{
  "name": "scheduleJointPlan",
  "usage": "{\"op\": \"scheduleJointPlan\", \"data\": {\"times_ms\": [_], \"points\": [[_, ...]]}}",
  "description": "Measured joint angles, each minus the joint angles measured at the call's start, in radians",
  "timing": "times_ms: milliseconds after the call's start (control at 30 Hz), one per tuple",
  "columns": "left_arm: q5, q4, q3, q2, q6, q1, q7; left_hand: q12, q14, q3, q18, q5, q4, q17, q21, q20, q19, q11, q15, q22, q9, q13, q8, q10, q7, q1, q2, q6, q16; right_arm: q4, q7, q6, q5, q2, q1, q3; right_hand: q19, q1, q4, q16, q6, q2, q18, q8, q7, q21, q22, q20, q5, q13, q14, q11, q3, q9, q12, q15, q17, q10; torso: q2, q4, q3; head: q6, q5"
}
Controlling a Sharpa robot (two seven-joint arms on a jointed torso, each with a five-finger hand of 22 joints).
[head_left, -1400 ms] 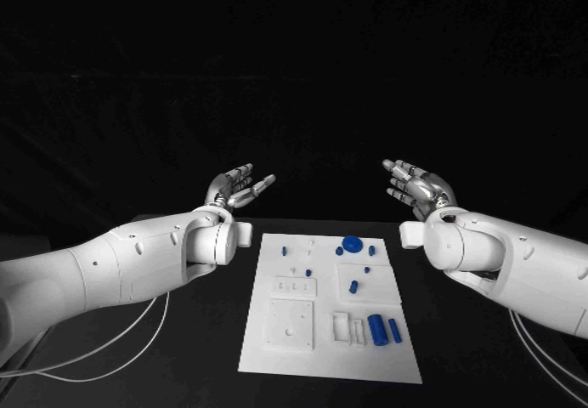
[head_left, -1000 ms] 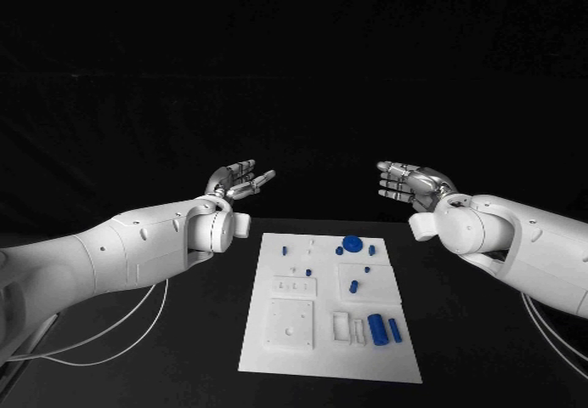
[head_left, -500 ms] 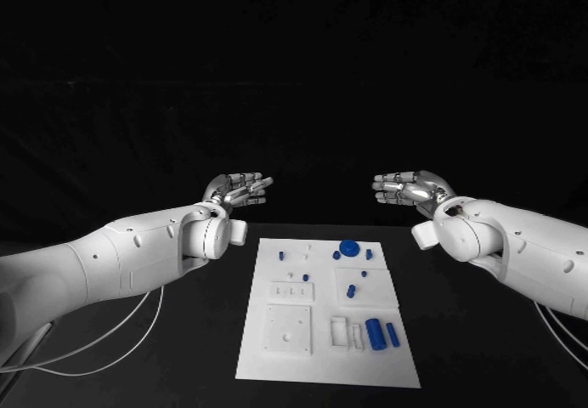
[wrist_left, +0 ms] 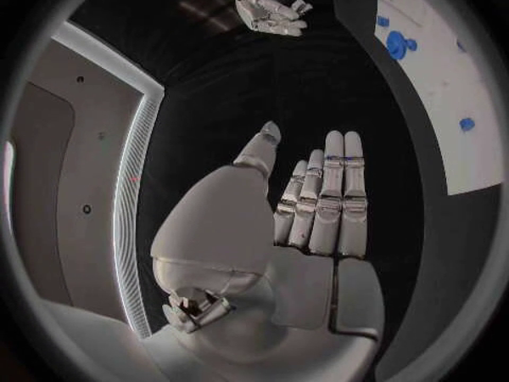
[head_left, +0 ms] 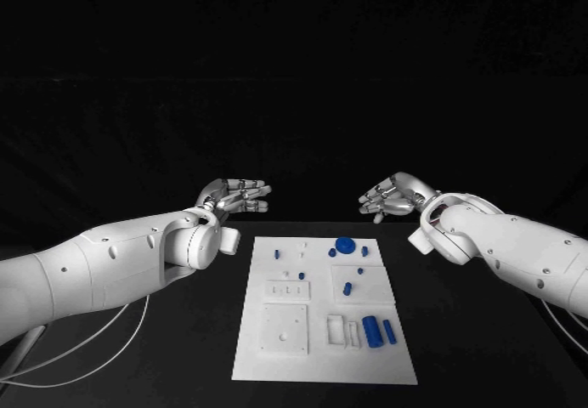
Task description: Assemble the parts on the task board
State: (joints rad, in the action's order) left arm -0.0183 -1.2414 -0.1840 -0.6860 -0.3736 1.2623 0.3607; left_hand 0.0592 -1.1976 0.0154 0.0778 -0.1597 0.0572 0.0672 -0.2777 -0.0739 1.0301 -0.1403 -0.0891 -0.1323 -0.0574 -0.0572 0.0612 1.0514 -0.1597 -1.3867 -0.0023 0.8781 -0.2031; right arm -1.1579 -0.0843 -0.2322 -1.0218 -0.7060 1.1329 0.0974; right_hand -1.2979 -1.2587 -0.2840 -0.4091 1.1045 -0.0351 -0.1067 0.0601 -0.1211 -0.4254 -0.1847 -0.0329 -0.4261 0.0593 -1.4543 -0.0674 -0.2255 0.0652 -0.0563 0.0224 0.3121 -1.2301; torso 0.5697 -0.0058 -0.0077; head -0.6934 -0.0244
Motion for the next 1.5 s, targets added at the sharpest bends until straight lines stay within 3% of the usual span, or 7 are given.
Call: {"op": "scheduleJointPlan", "data": {"times_ms": [233, 333, 433, 767, 867, 1133, 1500], "points": [[0.033, -0.098, 0.002, -0.052, 0.023, 0.011, -0.005, 0.000, -0.016, -0.011, 0.000, 0.000, 0.016, 0.001, -0.061, 0.014, -0.001, 0.008, 0.009, -0.030, 0.000, 0.000, 0.000, 0.023, 0.000, 0.008, 0.008, 0.000, -0.061, -0.054, 0.065, 0.025, -0.267, 0.002, 0.000, 0.000, -0.033, 0.006, -0.003, -0.236, 0.000, -0.029, -0.032, 0.000, 0.000, -0.147, -0.113, -0.010, 0.043, 0.000, -0.009, 0.000, -0.047, 0.000, 0.000, 0.006, 0.188, 0.007, 0.030, 0.0065, -0.0025, 0.011, 0.013], [0.044, -0.133, 0.003, -0.069, 0.030, 0.013, -0.007, 0.007, -0.013, -0.011, -0.001, 0.000, 0.016, 0.001, -0.074, 0.019, -0.006, 0.023, 0.011, -0.037, -0.007, 0.000, 0.007, 0.084, 0.008, 0.016, 0.016, 0.080, -0.071, -0.069, 0.094, 0.028, -0.372, 0.009, -0.001, 0.000, -0.033, 0.014, 0.000, -0.300, 0.000, -0.043, -0.038, 0.000, 0.000, -0.192, -0.156, -0.010, 0.060, 0.000, -0.009, -0.002, -0.075, 0.000, 0.000, 0.007, 0.235, 0.013, 0.043, 0.0109, -0.0025, 0.016, 0.016], [0.053, -0.162, 0.004, -0.082, 0.035, 0.014, -0.008, 0.008, -0.008, -0.008, -0.017, 0.000, 0.019, 0.001, -0.074, 0.024, -0.012, 0.036, 0.016, -0.037, -0.008, 0.000, 0.008, 0.127, 0.017, 0.017, 0.017, 0.121, -0.071, -0.080, 0.121, 0.026, -0.462, 0.019, -0.004, 0.001, -0.037, 0.018, 0.001, -0.341, 0.003, -0.059, -0.047, 0.000, 0.003, -0.231, -0.198, -0.006, 0.086, 0.000, -0.009, -0.004, -0.111, 0.000, 0.000, 0.007, 0.258, 0.019, 0.057, 0.0147, -0.0026, 0.021, 0.017], [0.073, -0.227, 0.005, -0.104, 0.044, 0.015, -0.011, 0.008, -0.008, 0.001, -0.017, 0.000, 0.028, 0.001, -0.086, 0.024, -0.019, 0.037, 0.016, -0.042, -0.007, -0.001, 0.008, 0.129, 0.017, 0.017, 0.017, 0.120, -0.071, -0.085, 0.186, -0.005, -0.659, 0.049, -0.024, 0.000, -0.040, 0.025, 0.007, -0.388, 0.005, -0.109, -0.049, 0.000, 0.005, -0.263, -0.278, -0.010, 0.151, 0.000, -0.003, -0.011, -0.209, 0.001, 0.000, 0.001, 0.260, 0.030, 0.098, 0.0267, -0.0073, 0.033, 0.023], [0.076, -0.241, 0.011, -0.109, 0.046, 0.015, -0.012, 0.008, -0.008, 0.003, -0.017, 0.000, 0.030, 0.001, -0.090, 0.024, -0.019, 0.031, 0.016, -0.042, -0.007, -0.001, 0.008, 0.123, 0.017, 0.017, 0.017, 0.121, -0.071, -0.079, 0.202, -0.018, -0.699, 0.055, -0.027, 0.000, -0.040, 0.024, 0.013, -0.402, 0.005, -0.120, -0.049, 0.000, 0.005, -0.263, -0.303, -0.010, 0.160, 0.000, -0.003, -0.011, -0.236, 0.001, 0.000, 0.001, 0.258, 0.030, 0.109, 0.0292, -0.0090, 0.036, 0.027], [0.082, -0.273, 0.027, -0.124, 0.051, 0.017, -0.015, 0.008, -0.008, 0.005, -0.017, 0.000, 0.031, 0.001, -0.097, 0.024, -0.019, 0.029, 0.016, -0.043, -0.007, -0.001, 0.008, 0.103, 0.017, 0.022, 0.012, 0.121, -0.076, -0.067, 0.232, -0.034, -0.762, 0.068, -0.033, 0.000, -0.040, 0.018, 0.019, -0.414, 0.005, -0.127, -0.048, 0.000, 0.005, -0.248, -0.353, -0.010, 0.174, 0.000, -0.003, -0.011, -0.252, 0.001, 0.000, 0.001, 0.253, 0.029, 0.137, 0.0338, -0.0128, 0.043, 0.035], [0.083, -0.302, 0.039, -0.136, 0.052, 0.023, -0.021, 0.008, -0.008, 0.005, -0.017, 0.000, 0.031, 0.001, -0.098, 0.024, -0.019, 0.026, 0.016, -0.043, -0.007, -0.001, 0.008, 0.101, 0.017, 0.026, 0.015, 0.120, -0.076, -0.050, 0.250, -0.044, -0.803, 0.085, -0.045, 0.000, -0.049, 0.022, 0.026, -0.429, 0.009, -0.131, -0.047, 0.000, 0.006, -0.217, -0.435, -0.011, 0.183, 0.000, 0.000, -0.011, -0.277, 0.001, 0.000, -0.003, 0.251, 0.029, 0.163, 0.0360, -0.0140, 0.048, 0.031]]}}
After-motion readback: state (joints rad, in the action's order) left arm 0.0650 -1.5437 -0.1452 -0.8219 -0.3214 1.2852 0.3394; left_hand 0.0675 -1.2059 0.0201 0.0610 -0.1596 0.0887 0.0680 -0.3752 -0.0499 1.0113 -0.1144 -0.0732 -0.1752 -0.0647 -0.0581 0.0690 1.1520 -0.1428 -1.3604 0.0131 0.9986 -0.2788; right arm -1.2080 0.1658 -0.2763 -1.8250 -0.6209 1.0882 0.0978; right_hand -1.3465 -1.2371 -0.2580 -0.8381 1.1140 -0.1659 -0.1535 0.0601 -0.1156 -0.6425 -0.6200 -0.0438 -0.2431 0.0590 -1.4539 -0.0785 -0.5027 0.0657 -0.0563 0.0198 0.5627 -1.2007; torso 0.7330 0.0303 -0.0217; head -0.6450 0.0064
